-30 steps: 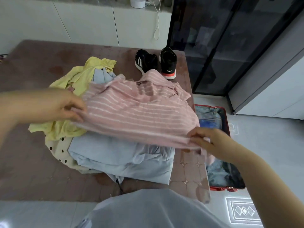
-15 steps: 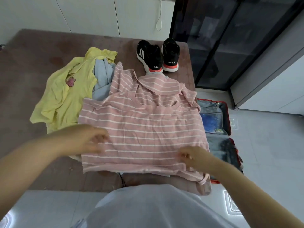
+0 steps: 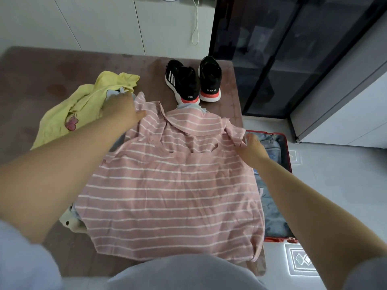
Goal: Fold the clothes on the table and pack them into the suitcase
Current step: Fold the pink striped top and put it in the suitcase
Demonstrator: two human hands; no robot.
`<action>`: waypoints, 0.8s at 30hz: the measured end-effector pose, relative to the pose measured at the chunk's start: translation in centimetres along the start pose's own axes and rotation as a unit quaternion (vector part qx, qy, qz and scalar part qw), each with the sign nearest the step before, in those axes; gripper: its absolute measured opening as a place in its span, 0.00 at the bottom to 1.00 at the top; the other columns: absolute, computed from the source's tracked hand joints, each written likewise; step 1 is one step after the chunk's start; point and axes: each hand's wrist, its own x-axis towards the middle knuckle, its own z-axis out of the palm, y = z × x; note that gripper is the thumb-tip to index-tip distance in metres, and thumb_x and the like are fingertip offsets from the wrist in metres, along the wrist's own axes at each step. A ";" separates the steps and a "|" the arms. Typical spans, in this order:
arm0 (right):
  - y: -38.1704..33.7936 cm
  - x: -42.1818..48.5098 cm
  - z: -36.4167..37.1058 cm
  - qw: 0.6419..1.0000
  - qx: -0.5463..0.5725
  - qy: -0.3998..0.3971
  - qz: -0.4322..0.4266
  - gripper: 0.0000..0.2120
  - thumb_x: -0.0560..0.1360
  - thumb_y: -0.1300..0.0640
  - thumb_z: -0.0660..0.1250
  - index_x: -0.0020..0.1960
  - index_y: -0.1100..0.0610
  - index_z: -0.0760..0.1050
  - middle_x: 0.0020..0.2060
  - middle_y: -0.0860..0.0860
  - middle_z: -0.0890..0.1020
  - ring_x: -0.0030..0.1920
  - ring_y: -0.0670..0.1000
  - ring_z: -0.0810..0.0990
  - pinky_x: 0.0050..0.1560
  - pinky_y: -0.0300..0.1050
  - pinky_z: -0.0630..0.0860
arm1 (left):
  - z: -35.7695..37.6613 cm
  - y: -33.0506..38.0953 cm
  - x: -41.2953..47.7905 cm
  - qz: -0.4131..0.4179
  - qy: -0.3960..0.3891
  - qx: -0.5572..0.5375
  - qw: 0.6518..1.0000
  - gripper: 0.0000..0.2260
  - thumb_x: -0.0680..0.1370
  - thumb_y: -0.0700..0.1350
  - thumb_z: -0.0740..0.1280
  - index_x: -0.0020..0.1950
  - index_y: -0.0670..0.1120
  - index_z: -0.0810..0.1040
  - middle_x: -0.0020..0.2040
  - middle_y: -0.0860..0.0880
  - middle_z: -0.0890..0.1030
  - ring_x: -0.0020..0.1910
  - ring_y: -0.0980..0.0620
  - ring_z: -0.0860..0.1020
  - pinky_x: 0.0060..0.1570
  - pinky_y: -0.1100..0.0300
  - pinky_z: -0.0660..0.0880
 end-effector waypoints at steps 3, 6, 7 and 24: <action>-0.8 2.1 0.0 0.999 -0.031 -0.012 -0.017 0.29 0.74 0.49 0.64 0.71 0.48 0.57 0.64 0.56 0.72 0.62 0.62 0.72 0.59 0.57 0.72 | 0.2 2.0 1.5 -0.002 0.013 0.069 0.998 0.28 0.75 0.58 0.63 0.66 0.39 0.65 0.66 0.37 0.70 0.66 0.39 0.64 0.63 0.49 0.59; -1.1 3.9 0.4 0.999 0.045 -0.015 -0.016 0.23 0.74 0.44 0.64 0.67 0.45 0.65 0.59 0.51 0.78 0.53 0.51 0.80 0.51 0.48 0.79 | 0.9 2.4 2.6 -0.031 -0.021 0.102 0.994 0.26 0.76 0.58 0.62 0.66 0.43 0.64 0.65 0.38 0.71 0.66 0.41 0.64 0.62 0.50 0.58; -1.3 4.0 0.3 0.996 0.083 -0.013 -0.015 0.16 0.76 0.47 0.63 0.62 0.47 0.71 0.54 0.50 0.80 0.45 0.46 0.82 0.43 0.41 0.80 | 1.0 2.4 2.9 -0.032 -0.029 0.102 0.994 0.24 0.76 0.56 0.63 0.66 0.44 0.65 0.64 0.38 0.72 0.65 0.40 0.65 0.62 0.50 0.59; 0.6 6.0 -5.5 0.949 0.169 0.247 -0.096 0.17 0.72 0.71 0.57 0.49 0.59 0.82 0.48 0.45 0.70 0.50 0.45 0.70 0.49 0.20 0.62 | -5.7 -4.6 1.8 -0.043 0.189 -0.158 0.968 0.21 0.73 0.41 0.67 0.66 0.47 0.71 0.50 0.39 0.81 0.51 0.38 0.78 0.56 0.50 0.73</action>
